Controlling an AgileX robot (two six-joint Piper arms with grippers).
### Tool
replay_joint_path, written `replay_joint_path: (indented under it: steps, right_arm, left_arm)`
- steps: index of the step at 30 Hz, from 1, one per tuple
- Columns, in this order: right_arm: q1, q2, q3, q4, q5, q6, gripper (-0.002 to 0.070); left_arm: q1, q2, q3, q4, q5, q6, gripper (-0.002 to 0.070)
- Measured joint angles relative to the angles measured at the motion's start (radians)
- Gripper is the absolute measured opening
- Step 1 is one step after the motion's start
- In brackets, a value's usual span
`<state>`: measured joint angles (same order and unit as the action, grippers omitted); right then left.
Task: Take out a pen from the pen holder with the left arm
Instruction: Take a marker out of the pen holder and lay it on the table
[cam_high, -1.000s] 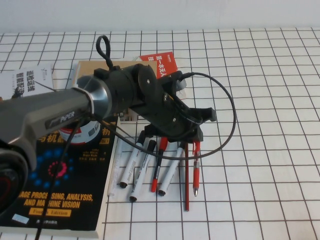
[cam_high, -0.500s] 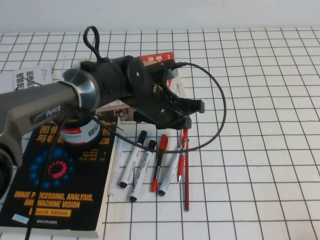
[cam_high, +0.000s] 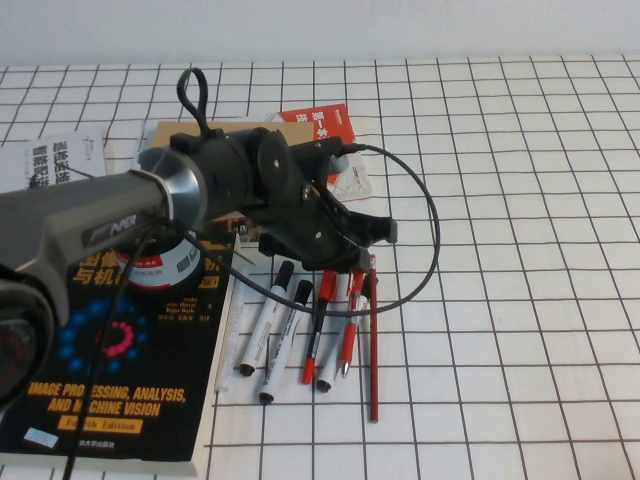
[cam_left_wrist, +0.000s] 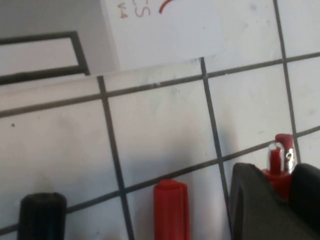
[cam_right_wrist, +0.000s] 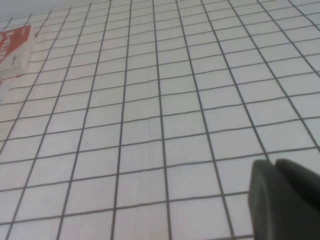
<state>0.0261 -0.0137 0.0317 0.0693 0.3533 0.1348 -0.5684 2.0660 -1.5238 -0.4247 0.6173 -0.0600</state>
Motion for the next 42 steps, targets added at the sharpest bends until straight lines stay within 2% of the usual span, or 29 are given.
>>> replay_joint_path:
  steps: [17, 24, 33, 42]
  right_arm:
    - [0.0, 0.0, 0.0, 0.0, 0.0, 0.0, -0.0017]
    - [0.0, 0.0, 0.0, 0.0, 0.0, 0.0, -0.0016]
    - [0.0, 0.0, 0.0, 0.0, 0.0, 0.0, -0.0017]
    - [0.0, 0.0, 0.0, 0.0, 0.0, 0.0, -0.0017]
  left_arm:
    - [-0.04, 0.022, 0.0, -0.007, -0.077, 0.002, 0.0113]
    - [-0.077, 0.026, 0.0, 0.002, -0.079, 0.051, 0.0113]
    - [-0.071, 0.056, 0.0, 0.004, -0.088, 0.04, 0.0113]
    - [-0.029, 0.057, -0.002, 0.013, -0.076, 0.007, 0.0113]
